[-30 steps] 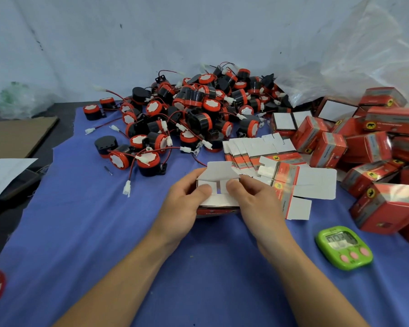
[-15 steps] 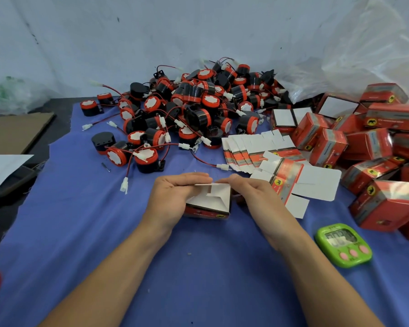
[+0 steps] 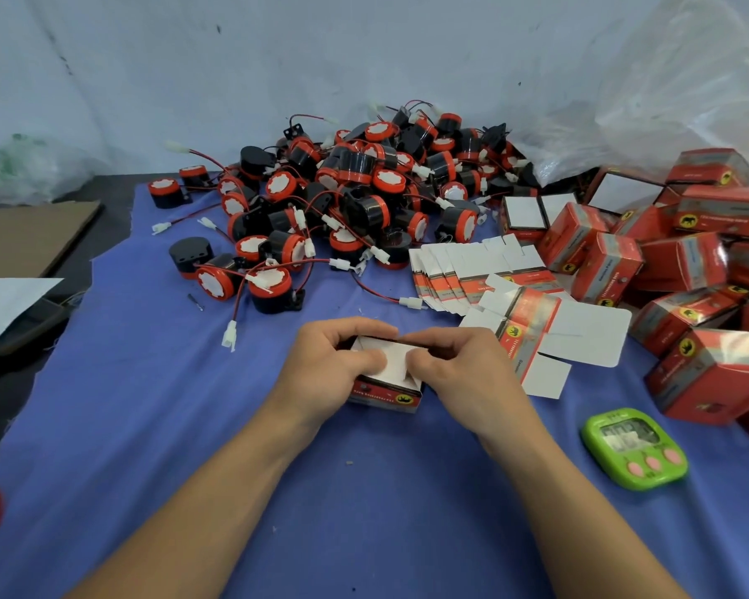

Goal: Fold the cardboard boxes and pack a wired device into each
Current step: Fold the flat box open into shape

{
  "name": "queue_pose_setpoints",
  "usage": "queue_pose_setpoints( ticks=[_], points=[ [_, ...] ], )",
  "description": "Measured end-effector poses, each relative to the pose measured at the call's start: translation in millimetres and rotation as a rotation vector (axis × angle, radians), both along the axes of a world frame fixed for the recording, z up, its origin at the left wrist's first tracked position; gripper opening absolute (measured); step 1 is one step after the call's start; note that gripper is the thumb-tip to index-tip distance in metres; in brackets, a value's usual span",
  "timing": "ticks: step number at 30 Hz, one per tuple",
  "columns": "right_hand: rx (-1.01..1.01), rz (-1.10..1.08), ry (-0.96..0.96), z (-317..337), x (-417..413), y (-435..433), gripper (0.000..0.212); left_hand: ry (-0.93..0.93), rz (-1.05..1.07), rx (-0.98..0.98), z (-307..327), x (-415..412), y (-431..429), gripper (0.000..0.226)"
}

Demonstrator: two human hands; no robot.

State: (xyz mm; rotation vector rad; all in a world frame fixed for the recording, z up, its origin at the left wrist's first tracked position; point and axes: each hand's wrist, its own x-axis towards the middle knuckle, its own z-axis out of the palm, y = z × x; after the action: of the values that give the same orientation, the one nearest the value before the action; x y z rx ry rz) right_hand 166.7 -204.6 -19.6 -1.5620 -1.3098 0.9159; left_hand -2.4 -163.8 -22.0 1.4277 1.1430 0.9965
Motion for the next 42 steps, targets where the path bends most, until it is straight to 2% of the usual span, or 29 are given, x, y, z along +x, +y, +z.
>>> queue_pose_setpoints(
  ticks=[2,5,7,9,12,16,22,24,27,30,32,34,37,40,42],
  points=[
    [0.03,-0.017,-0.035,0,-2,0,0.025,0.04,0.052,0.054,-1,3,-3,0.048],
    [0.03,0.008,0.015,-1,0,1,0.02,0.062,0.062,0.082,0,5,-5,0.038],
    [0.007,0.045,0.145,0,1,1,0.011,-0.045,0.058,0.065,3,6,-8,0.023],
    [-0.035,0.043,0.232,2,4,0,0.024,-0.152,0.08,0.057,6,6,-11,0.021],
    [-0.068,0.135,0.153,4,6,-2,0.034,-0.155,0.12,0.158,7,8,-15,0.023],
    [-0.052,0.233,-0.004,8,3,-5,0.016,-0.178,0.153,0.246,7,9,-20,0.028],
    [0.002,0.182,-0.101,8,-4,-6,0.011,-0.208,0.145,0.273,9,11,-21,0.03],
    [-0.057,0.224,-0.03,9,-2,-6,0.015,-0.207,0.158,0.278,6,11,-21,0.029],
    [-0.15,0.259,0.167,12,3,-6,0.037,-0.165,0.164,0.318,4,11,-21,0.028],
    [-0.038,0.19,0.3,15,5,-4,0.031,-0.057,0.16,0.421,1,10,-20,0.026],
    [0.09,0.162,0.35,16,6,-6,0.041,-0.024,0.143,0.408,-3,8,-20,0.053],
    [0.247,0.115,0.185,17,5,-9,0.05,-0.034,0.132,0.32,-5,7,-19,0.066],
    [0.4,0.064,-0.133,19,2,-11,0.046,-0.003,0.098,0.226,-3,9,-17,0.059],
    [0.362,0.188,-0.211,20,-5,-17,0.047,-0.031,0.067,0.153,-4,10,-15,0.051],
    [0.282,0.168,-0.209,20,-7,-19,0.042,-0.016,0.071,0.135,-5,9,-13,0.044]
  ],
)
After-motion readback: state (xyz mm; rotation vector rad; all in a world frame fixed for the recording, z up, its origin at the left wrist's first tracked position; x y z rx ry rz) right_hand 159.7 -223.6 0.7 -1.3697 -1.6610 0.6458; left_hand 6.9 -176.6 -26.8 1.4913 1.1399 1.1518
